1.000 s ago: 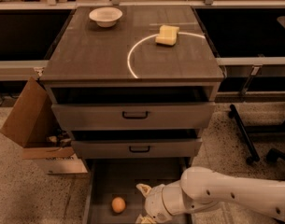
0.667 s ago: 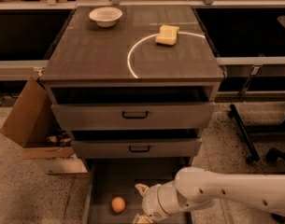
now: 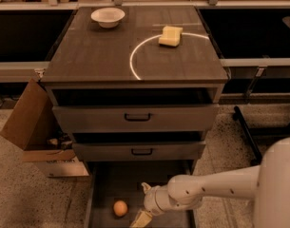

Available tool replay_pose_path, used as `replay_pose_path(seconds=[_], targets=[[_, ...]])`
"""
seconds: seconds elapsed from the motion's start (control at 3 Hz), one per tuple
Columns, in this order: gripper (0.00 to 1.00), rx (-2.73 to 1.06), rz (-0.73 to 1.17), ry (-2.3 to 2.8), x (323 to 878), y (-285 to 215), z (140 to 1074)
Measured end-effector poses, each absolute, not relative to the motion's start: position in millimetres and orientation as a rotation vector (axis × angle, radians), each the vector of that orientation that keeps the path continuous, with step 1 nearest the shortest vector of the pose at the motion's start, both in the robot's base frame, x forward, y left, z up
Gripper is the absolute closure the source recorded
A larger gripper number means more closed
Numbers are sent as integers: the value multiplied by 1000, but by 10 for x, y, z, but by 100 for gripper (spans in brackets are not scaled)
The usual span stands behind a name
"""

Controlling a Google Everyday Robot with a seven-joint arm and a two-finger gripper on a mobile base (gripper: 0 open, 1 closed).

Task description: Pick orange from bottom drawer and place on counter

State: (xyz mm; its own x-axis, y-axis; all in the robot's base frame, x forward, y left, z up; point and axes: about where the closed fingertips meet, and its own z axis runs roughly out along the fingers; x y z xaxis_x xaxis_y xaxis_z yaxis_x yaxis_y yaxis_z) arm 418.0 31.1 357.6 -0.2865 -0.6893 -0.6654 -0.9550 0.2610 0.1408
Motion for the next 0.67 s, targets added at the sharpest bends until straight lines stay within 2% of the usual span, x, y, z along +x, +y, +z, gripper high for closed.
replay_pose_path(seconds=[0.33, 0.67], targets=[[0, -1472, 664, 2050, 4491, 396, 3091], [0, -1472, 664, 2050, 4491, 397, 3090]])
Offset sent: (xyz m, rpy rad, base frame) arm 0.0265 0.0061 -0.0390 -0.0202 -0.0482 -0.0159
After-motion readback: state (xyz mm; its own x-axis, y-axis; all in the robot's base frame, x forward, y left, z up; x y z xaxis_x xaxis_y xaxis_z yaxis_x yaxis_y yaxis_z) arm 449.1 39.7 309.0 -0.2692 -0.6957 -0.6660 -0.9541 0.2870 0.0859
